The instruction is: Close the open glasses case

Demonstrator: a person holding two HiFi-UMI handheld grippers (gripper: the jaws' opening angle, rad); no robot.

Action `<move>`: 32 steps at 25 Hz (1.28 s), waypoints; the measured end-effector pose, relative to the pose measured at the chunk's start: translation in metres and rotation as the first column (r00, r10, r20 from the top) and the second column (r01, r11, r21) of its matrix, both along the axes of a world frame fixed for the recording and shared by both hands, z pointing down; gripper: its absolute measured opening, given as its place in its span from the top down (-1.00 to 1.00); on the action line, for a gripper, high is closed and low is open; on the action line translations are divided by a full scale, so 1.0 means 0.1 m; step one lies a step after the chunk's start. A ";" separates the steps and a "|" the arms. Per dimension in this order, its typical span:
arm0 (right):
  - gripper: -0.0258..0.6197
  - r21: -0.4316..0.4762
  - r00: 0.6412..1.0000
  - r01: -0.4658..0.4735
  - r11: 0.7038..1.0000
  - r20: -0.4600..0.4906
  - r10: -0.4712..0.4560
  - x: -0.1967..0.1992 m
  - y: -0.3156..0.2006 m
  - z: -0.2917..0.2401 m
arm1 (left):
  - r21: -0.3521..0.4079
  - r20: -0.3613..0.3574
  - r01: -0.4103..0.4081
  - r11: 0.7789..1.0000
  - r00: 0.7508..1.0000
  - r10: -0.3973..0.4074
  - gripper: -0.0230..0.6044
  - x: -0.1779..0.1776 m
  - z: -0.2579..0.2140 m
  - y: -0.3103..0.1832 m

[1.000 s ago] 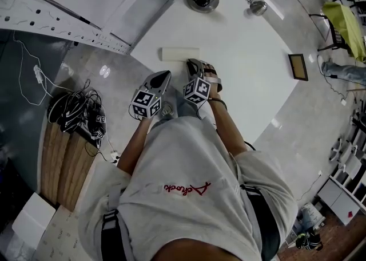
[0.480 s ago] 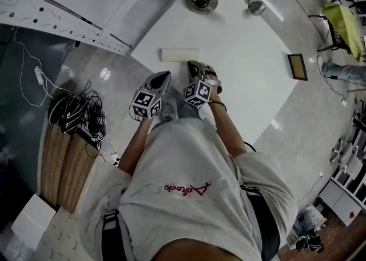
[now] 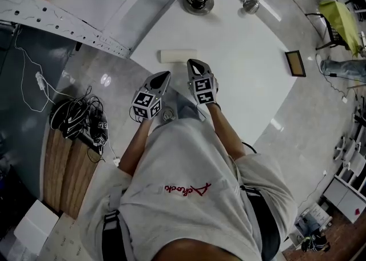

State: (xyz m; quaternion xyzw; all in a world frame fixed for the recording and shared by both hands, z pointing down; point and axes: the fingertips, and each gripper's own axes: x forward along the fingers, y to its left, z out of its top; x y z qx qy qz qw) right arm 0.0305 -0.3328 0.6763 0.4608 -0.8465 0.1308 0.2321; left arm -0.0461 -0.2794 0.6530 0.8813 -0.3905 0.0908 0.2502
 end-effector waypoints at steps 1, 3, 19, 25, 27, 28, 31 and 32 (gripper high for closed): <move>0.84 -0.021 0.997 -0.039 0.999 0.061 0.040 0.04 -0.01 -0.03 | 0.004 0.001 -0.002 1.000 1.000 0.002 0.85 0.01 -0.02 0.00; 0.84 -0.049 0.981 -0.097 0.994 0.167 0.104 0.11 -0.02 -0.07 | 0.013 0.001 -0.006 1.000 1.000 0.006 0.85 0.01 -0.06 0.00; 0.84 0.087 0.960 -0.155 0.984 0.247 0.129 0.17 0.26 -0.60 | 0.141 -0.001 -0.036 0.989 0.999 0.036 0.85 0.04 -0.46 0.04; 0.84 0.179 0.966 -0.172 0.969 0.222 0.130 0.14 0.60 -0.91 | 0.204 -0.011 -0.054 0.978 0.998 0.057 0.85 0.10 -0.70 0.24; 0.84 0.205 0.969 -0.170 0.964 0.213 0.126 0.12 0.74 -0.99 | 0.221 -0.012 -0.057 0.974 0.998 0.061 0.85 0.09 -0.76 0.32; 0.84 0.216 0.969 -0.173 0.961 0.212 0.127 0.11 0.81 -1.02 | 0.230 -0.011 -0.056 0.972 0.998 0.060 0.85 0.08 -0.79 0.36; 0.84 0.241 0.967 -0.186 0.953 0.217 0.134 0.08 1.01 -1.08 | 0.255 -0.008 -0.052 0.965 0.998 0.056 0.85 0.04 -0.85 0.50; 0.84 0.246 0.967 -0.189 0.951 0.217 0.136 0.07 1.08 -1.09 | 0.262 -0.009 -0.050 0.964 0.998 0.054 0.85 0.02 -0.86 0.55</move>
